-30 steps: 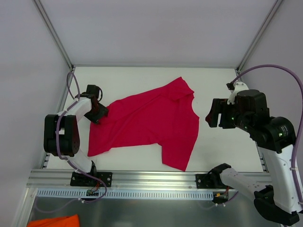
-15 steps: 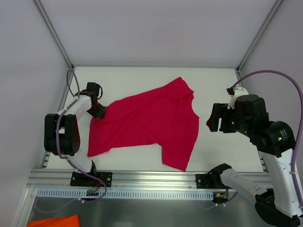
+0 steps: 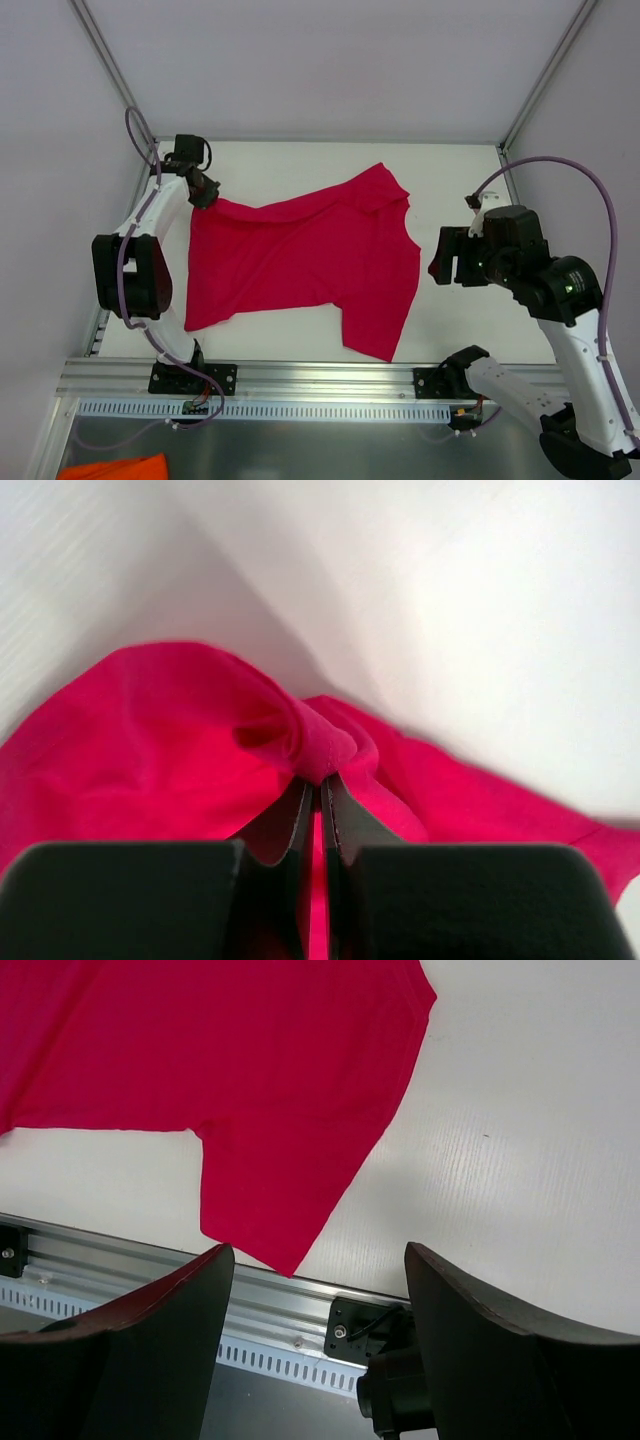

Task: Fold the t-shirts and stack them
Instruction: Flatten out the tshirt

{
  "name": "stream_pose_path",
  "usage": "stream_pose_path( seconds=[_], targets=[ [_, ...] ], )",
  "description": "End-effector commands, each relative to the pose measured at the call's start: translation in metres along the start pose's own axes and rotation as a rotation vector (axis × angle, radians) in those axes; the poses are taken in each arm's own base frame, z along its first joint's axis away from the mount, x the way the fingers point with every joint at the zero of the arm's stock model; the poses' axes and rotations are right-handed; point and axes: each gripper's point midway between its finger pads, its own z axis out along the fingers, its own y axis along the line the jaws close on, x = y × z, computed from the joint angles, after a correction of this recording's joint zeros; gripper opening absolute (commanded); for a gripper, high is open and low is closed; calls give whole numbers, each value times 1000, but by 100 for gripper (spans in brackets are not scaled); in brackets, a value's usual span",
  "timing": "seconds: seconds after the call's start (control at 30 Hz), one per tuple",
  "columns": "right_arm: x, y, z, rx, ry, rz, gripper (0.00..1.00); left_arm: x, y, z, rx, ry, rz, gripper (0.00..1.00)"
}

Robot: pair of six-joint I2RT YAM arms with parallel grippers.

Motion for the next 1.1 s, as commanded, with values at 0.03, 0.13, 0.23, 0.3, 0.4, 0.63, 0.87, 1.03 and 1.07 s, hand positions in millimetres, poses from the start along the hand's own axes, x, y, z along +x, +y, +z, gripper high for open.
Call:
stream_pose_path(
  seconds=[0.03,0.13,0.23,0.3,0.4,0.63,0.87,1.03,1.07],
  targets=[
    [-4,15,29,-61,-11,40,71,-17,-22,16,-8,-22,7,0],
    [-23,23,63,-61,-26,93,60,-24,-31,29,-8,-1,-15,0],
    [-50,38,99,-106,23,165,53,-28,-35,41,6,17,-46,0],
    [-72,48,128,-130,58,200,50,-33,-33,49,5,28,-69,0],
    [-105,48,159,-92,61,198,50,-37,-26,58,4,49,-105,0],
    [-136,30,239,1,108,239,56,-45,-3,66,-26,50,-139,0],
    [-131,8,310,40,164,279,59,-55,-2,71,-30,55,-145,0],
    [-141,-14,351,63,168,307,59,-63,-15,71,-6,59,-147,0],
    [-142,-17,355,69,172,310,59,-64,-16,70,-5,58,-147,0]
  ],
)
